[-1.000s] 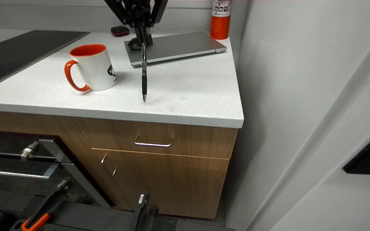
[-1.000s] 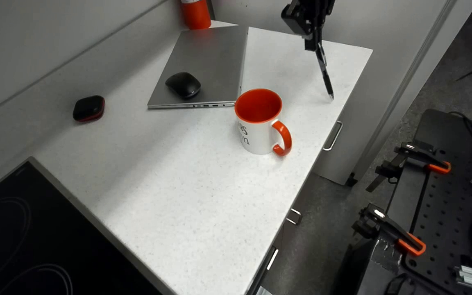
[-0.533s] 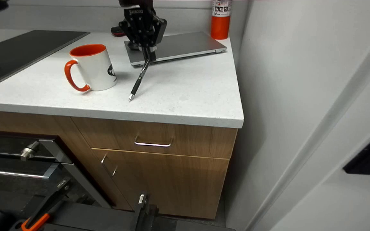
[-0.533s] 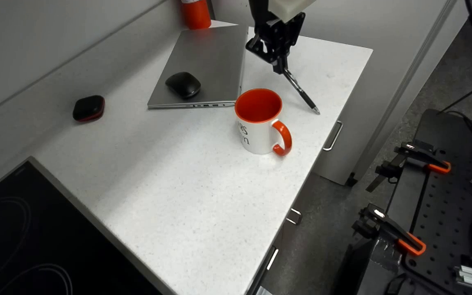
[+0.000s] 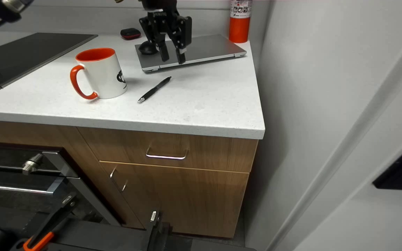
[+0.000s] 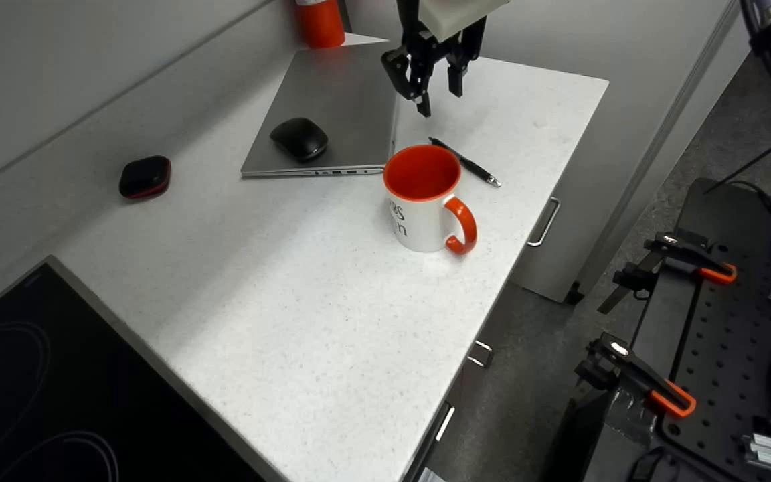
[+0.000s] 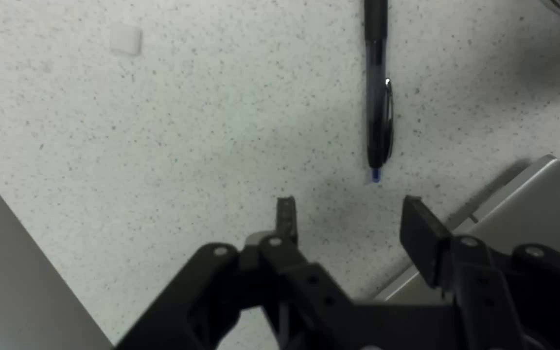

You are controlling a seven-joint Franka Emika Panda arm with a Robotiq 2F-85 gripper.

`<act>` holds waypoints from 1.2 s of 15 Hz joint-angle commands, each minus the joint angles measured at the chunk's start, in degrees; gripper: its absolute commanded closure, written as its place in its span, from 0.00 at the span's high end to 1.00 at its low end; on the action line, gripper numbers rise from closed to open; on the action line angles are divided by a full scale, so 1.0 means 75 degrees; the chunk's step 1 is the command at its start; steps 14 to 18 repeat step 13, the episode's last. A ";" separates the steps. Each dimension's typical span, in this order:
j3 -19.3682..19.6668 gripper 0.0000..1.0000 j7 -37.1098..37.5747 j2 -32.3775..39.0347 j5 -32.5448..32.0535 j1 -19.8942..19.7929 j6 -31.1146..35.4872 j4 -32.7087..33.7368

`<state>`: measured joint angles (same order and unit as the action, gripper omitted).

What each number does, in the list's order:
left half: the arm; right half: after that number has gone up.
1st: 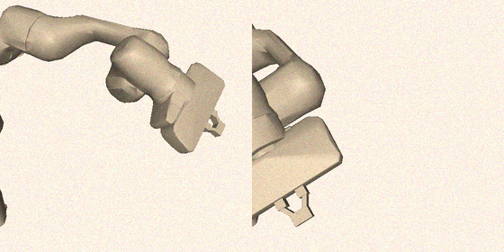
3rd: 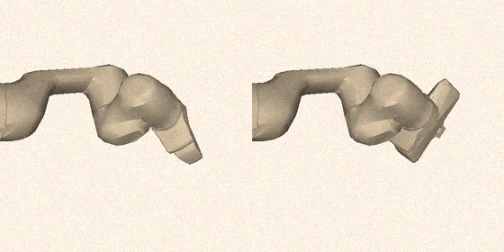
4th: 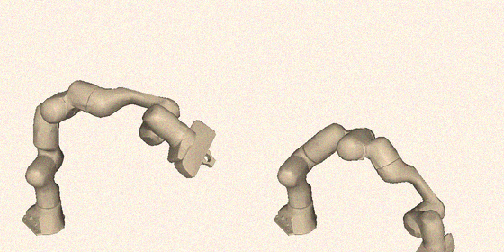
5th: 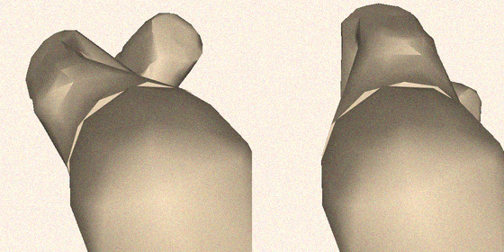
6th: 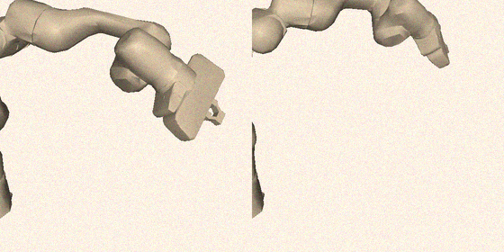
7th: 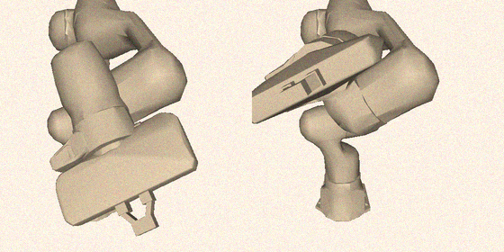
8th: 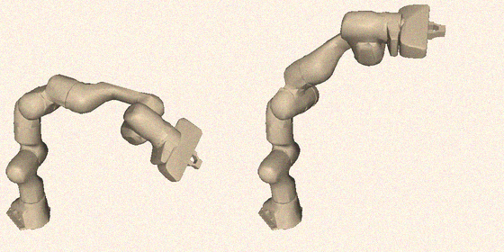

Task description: Put the pen on the countertop

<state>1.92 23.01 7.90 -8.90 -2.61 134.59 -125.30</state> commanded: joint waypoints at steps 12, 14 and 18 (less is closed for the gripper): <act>0.0193 1.00 -0.0023 -0.0001 0.0038 0.0096 0.0035 0.0081; 0.0193 1.00 -0.0023 -0.0001 0.0038 0.0096 0.0035 0.0081; 0.0193 1.00 -0.0023 -0.0001 0.0038 0.0096 0.0035 0.0081</act>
